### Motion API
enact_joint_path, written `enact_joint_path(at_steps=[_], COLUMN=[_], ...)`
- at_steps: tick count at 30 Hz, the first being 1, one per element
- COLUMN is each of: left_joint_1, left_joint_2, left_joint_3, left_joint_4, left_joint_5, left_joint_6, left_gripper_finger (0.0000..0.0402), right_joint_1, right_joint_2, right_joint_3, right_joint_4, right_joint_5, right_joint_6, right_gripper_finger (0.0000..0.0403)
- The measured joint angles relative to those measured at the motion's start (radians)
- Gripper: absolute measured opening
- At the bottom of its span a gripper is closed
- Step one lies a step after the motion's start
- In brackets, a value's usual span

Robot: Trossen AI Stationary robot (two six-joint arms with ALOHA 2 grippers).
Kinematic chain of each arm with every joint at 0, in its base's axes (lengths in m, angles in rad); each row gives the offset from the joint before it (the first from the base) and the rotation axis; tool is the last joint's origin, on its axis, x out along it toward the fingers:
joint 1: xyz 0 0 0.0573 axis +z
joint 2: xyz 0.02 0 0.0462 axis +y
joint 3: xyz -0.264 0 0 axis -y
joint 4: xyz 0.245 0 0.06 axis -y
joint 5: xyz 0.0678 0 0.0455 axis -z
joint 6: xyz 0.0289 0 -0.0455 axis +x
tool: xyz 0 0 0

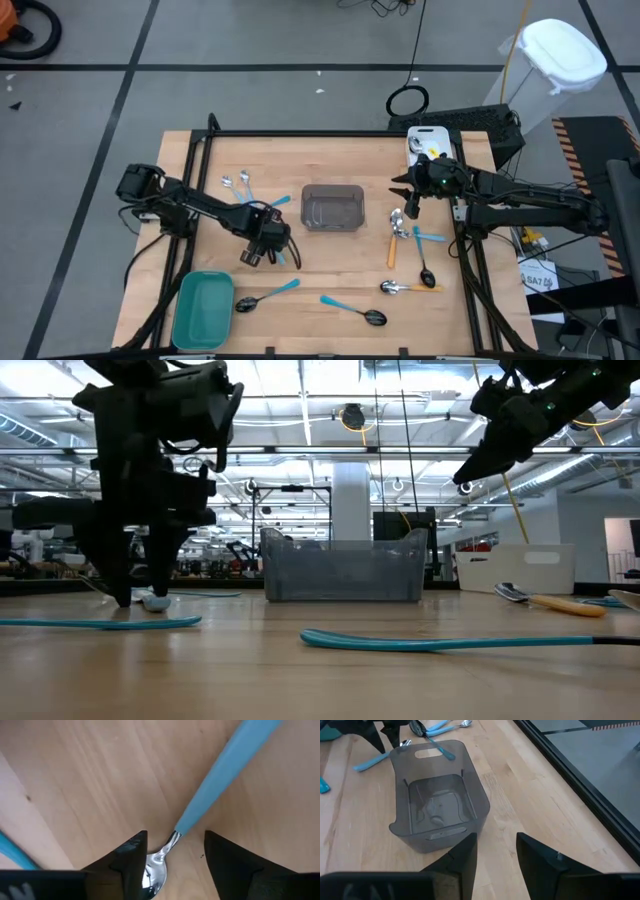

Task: Sort silverware by color (type)
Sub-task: Put the bottom left light blue spoon into the black bin

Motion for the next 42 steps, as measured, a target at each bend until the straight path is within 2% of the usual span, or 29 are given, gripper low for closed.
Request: enact_joint_path(at_steps=[9, 24, 33, 42], left_joint_1=[0.014, 0.013, -0.008, -0.022], left_joint_2=[0.004, 0.004, -0.017, -0.029], left_joint_3=[-0.004, -0.006, -0.009, 0.007], left_joint_4=[0.014, 0.035, 0.041, 0.018], left_joint_5=[0.064, 0.065, 0.036, 0.020], left_joint_6=[0.041, -0.066, -0.195, -0.246], left_gripper_finger=[0.0095, 0.0010, 0.0004, 0.0002], right_joint_1=[0.000, 0.000, 0.000, 0.000], right_joint_2=[0.000, 0.000, 0.000, 0.000], right_joint_3=[0.000, 0.000, 0.000, 0.000], right_joint_4=[-0.003, -0.003, -0.003, -0.004], right_joint_5=[-0.001, -0.001, -0.001, 0.000], right_joint_6=[0.000, 0.001, 0.001, 0.001], right_gripper_finger=[0.0132, 0.0132, 0.0132, 0.0132])
